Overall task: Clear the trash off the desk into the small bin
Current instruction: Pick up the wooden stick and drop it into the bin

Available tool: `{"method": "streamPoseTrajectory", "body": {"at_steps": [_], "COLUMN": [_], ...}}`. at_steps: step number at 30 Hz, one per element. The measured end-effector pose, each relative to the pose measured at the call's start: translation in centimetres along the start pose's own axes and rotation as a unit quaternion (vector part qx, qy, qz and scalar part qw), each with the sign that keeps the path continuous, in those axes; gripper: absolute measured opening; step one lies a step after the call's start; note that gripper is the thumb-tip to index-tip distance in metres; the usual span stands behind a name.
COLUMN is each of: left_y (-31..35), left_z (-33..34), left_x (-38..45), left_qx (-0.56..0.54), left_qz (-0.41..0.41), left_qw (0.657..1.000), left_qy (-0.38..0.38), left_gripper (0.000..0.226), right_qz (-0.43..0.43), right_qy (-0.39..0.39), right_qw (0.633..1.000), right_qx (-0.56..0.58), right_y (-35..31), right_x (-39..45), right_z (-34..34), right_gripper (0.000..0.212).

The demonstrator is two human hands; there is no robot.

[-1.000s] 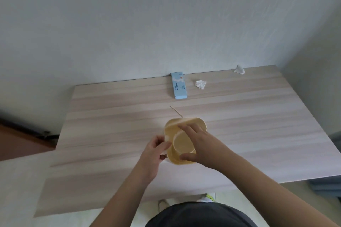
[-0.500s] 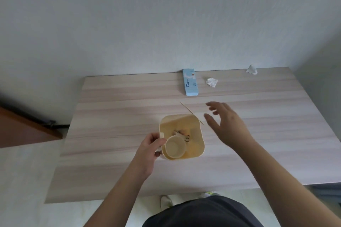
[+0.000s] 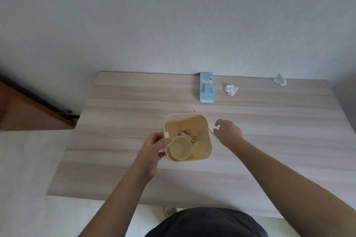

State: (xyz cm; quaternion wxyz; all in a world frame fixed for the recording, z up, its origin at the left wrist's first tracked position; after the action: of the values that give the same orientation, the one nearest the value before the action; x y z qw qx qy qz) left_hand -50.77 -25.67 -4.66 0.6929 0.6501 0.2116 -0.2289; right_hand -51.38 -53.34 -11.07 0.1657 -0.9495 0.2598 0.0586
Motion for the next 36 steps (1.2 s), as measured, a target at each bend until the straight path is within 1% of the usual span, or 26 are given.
{"method": "streamPoseTrajectory", "body": {"at_steps": [3,6,9,16,17,20,21,24,27,28,31,36], "left_y": [-0.1,-0.1,0.0,-0.1,-0.1,-0.2,-0.2,0.0,0.2,0.2,0.2,0.0], "left_z": [0.7,1.0,0.6,-1.7,-1.9,-2.0,-1.9,-1.6,-1.2,-1.1,-0.5,0.9], "left_x": [0.1,-0.1,-0.4,-0.7,-0.6,-0.5,-0.4,-0.4,-0.2,-0.1,0.2,0.6], "left_qx": [-0.03,-0.039,-0.044,-0.049,-0.051,-0.054,-0.053,-0.046,-0.046,-0.045,-0.034,-0.025], "left_qz": [-0.003,0.0,0.008,0.01,0.007,0.0,-0.002,-0.003,-0.008,-0.01,-0.015,-0.03], "left_qw": [0.999,0.999,0.998,0.996,0.995,0.995,0.995,0.996,0.997,0.997,0.999,0.999], "left_qy": [0.013,0.025,0.045,0.078,0.081,0.087,0.087,0.077,0.064,0.058,0.035,0.005], "left_gripper": [0.024,0.023,0.026,0.031,0.028,0.009,0.008,0.007,0.008,0.009,0.009,0.017], "right_qz": [-0.017,-0.014,0.0,-0.014,-0.015,-0.01,-0.005,0.02,0.049,0.065,0.109,0.093], "right_qy": [-0.039,-0.061,-0.047,-0.033,-0.041,-0.077,-0.088,-0.109,-0.11,-0.103,-0.061,-0.006], "right_qw": [0.999,0.996,0.996,0.99,0.989,0.986,0.986,0.988,0.992,0.992,0.982,0.957], "right_qx": [-0.031,-0.065,-0.077,-0.136,-0.142,-0.146,-0.142,-0.106,-0.029,0.011,0.145,0.274], "right_y": [-0.1,-0.2,-0.1,-0.3,-0.3,0.1,0.5,1.6,2.5,2.6,2.2,1.2], "right_x": [1.4,2.2,2.7,2.7,2.5,1.7,1.4,0.6,0.4,0.1,-1.2,-4.3], "right_z": [2.1,3.6,4.7,4.7,4.6,4.4,4.5,4.3,3.8,3.2,0.4,-4.7], "right_gripper": [0.034,0.031,0.029,0.035,0.036,0.034,0.032,0.026,0.015,0.012,0.012,0.009]}}
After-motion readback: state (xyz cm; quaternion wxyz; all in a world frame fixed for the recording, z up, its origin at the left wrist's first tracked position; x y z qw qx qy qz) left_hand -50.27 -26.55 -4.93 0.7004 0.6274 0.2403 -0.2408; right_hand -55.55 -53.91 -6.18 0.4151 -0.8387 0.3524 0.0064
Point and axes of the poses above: each hand's wrist, its own x-axis towards the middle knuckle, its own z-axis out of the palm, y = z × x, the point moved 4 cm from there along x, towards the middle knuckle, and after that the axes turned 14 degrees about y, right-handed, at the moved point
